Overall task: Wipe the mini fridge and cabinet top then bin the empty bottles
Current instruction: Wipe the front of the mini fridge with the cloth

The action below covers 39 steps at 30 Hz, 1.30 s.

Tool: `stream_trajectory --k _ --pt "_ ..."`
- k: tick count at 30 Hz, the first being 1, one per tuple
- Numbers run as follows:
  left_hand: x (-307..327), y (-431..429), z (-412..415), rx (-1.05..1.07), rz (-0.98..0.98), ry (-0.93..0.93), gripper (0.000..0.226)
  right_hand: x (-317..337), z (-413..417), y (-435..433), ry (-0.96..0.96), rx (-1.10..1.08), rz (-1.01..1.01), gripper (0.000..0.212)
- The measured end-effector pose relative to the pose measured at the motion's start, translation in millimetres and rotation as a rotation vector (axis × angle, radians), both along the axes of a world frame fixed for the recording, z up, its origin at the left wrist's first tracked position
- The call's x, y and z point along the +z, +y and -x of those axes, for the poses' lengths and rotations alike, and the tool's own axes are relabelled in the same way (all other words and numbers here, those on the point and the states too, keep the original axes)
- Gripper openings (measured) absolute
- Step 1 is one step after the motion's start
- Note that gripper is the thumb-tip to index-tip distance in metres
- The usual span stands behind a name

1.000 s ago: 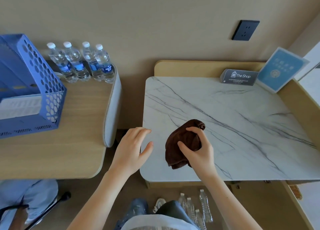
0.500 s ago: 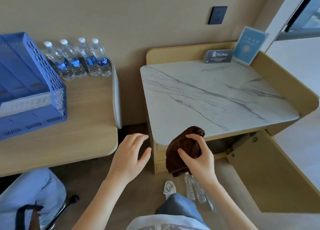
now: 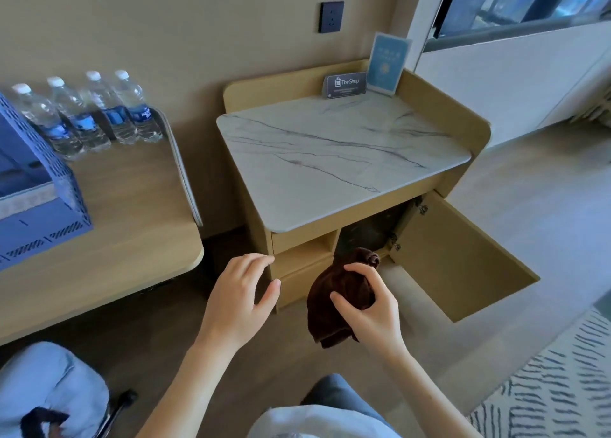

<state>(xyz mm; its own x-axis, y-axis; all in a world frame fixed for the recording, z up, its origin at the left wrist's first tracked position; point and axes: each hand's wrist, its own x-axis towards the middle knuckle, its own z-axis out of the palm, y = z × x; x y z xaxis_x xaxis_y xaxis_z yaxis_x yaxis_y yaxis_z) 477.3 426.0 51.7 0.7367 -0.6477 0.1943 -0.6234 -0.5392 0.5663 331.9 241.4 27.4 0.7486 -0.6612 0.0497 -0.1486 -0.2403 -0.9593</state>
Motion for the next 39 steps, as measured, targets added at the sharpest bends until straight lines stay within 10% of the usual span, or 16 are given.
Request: stream_trajectory --k 39 --pt "-17.5 -319.1 220.6 -0.682 -0.113 0.02 0.055 -2.5 315.5 -185.4 0.026 -0.722 0.034 0.046"
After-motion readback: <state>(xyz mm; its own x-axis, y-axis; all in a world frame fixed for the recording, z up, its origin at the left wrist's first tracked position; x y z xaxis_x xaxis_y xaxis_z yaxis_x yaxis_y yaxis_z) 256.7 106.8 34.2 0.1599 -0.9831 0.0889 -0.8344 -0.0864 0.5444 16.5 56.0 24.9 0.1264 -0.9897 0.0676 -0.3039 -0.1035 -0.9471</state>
